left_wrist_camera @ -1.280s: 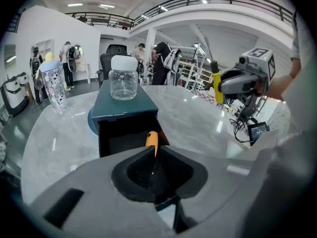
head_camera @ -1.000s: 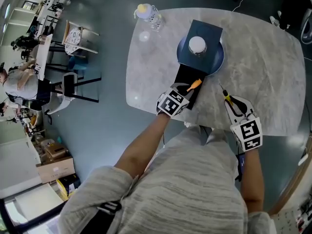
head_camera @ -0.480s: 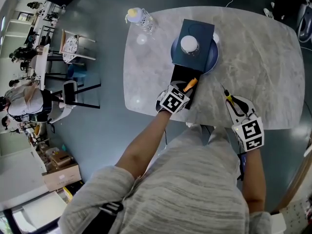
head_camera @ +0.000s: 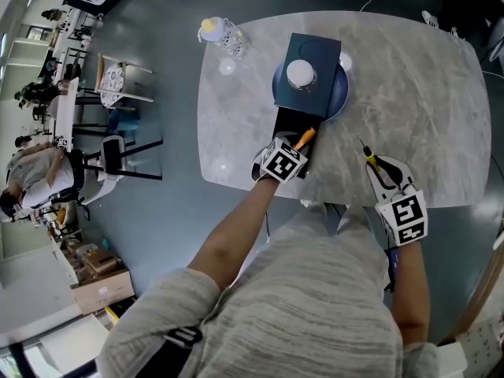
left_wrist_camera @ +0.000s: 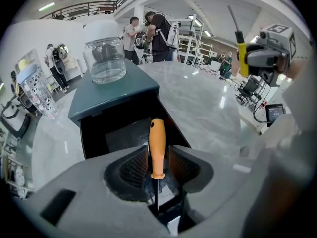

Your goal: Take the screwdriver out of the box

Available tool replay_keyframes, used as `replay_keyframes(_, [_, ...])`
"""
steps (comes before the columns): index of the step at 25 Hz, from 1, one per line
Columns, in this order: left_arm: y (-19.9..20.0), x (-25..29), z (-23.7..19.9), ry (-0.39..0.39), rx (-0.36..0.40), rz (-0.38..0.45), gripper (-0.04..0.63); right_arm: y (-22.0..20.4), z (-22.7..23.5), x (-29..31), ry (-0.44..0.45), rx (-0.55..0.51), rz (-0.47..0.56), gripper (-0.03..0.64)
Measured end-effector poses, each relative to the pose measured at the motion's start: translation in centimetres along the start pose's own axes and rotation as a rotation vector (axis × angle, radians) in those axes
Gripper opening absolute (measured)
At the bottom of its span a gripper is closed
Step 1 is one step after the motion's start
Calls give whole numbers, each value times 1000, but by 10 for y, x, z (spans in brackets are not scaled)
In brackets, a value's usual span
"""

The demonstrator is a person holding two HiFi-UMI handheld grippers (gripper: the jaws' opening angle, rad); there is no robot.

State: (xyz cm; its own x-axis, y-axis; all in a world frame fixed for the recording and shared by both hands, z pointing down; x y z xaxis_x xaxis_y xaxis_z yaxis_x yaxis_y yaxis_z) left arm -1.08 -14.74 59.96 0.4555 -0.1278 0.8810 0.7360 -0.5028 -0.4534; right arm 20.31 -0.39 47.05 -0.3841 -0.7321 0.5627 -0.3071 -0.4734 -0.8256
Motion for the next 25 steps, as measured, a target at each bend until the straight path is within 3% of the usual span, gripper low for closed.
replay_keyframes(17, [8, 20, 1, 69, 76, -72, 135, -1, 9, 4, -1, 10, -11, 67])
replay_keyframes(25, [9, 18, 0, 70, 57, -67, 117, 6, 12, 10, 15, -4, -7, 66])
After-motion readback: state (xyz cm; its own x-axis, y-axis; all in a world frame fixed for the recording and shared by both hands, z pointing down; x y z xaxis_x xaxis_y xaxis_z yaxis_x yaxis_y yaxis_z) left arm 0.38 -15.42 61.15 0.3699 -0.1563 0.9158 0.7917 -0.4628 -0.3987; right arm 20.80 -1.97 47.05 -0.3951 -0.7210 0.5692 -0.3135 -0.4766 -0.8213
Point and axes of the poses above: the fingertips, and each gripper's own axes: x forward along the fingers, z to its right, y out of its top, the point moved 8 cm from there along -x, backward along the fingers, and after that the axes turned 8 degrees about -x, right-handed, at the moved point
